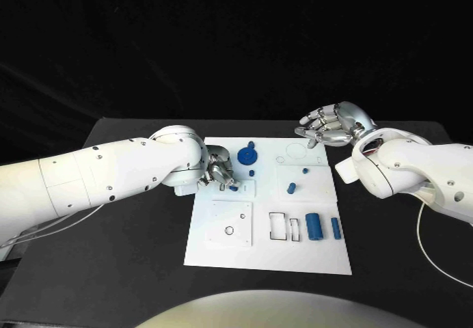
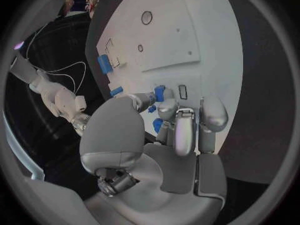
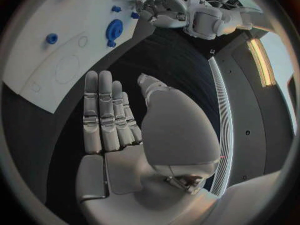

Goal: Assemble the parts on the task board

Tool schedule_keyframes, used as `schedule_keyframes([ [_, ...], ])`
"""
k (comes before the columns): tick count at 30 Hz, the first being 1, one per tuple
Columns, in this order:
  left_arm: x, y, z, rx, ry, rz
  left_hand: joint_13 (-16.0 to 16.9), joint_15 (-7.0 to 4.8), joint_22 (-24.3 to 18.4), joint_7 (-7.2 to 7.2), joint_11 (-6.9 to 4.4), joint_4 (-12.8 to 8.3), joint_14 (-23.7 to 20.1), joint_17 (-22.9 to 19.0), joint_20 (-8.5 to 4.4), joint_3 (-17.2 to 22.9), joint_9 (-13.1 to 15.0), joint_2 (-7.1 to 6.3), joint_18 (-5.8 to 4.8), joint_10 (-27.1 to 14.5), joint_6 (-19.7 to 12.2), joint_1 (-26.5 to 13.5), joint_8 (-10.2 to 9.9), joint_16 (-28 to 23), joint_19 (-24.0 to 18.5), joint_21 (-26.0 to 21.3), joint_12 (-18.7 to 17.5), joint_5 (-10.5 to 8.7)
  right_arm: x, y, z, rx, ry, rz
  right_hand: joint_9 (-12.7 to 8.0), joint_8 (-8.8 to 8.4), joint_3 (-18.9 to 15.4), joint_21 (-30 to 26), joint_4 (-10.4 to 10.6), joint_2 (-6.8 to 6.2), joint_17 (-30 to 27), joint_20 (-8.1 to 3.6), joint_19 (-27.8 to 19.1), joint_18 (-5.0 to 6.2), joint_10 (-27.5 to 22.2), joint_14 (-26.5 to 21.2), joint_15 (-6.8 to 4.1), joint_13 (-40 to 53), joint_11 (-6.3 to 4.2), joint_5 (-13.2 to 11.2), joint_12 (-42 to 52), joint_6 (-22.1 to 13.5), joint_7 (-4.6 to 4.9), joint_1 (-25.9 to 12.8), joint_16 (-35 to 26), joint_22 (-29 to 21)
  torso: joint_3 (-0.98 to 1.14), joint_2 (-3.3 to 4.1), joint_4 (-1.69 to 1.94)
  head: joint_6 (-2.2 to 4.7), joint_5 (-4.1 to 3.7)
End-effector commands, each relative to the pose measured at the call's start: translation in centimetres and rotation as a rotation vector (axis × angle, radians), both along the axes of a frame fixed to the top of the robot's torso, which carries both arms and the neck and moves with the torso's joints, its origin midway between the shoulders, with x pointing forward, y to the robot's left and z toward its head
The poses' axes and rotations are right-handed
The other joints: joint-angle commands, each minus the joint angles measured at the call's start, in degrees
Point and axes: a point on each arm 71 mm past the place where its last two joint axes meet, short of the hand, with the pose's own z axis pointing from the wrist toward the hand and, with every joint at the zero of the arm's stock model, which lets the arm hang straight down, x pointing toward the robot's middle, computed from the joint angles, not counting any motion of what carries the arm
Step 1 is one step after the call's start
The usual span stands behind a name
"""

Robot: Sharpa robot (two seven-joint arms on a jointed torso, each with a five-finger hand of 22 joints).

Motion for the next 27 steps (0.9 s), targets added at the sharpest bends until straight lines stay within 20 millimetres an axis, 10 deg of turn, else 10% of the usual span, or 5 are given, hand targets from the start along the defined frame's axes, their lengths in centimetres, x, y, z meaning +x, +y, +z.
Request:
schedule_keyframes([
  [1,-0.17,-0.11,-0.1,0.017,0.009,-0.017,0.1,-0.4,0.1,-0.23,-0.03,-12.5,3.6,6.1,0.03,13.0,0.1,0.57,-1.19,0.3,0.3,0.1,0.1,0.3,0.5,0.3,0.2,0.28,-0.04,0.1,0.02,0.001,-0.006,0.012,0.1,0.42,0.4,-0.3,0.1,-0.62,0.1,0.26,0.0,0.6,-0.2,0.0,0.42,-0.1,0.32,0.0,-0.2,-0.4,0.09,0.1,-0.2,-0.1,-0.01,0.01,0.02,-0.12,0.0],
  [27,-0.27,-0.87,-0.24,0.024,0.034,-0.04,0.7,-0.53,0.3,-0.46,-0.21,-12.8,3.6,6.1,-0.08,13.8,0.3,0.76,-1.24,1.2,1.0,-1.6,0.2,0.3,0.7,0.4,0.6,0.6,-0.11,0.14,0.04,0.005,-0.005,0.015,0.1,0.62,0.3,-0.7,0.1,-0.64,0.1,0.35,0.0,0.6,-0.4,-0.1,0.51,-0.7,0.4,0.0,-0.1,-0.6,0.15,0.1,-0.8,-0.6,0.01,0.04,0.04,-0.21,-0.02],
])
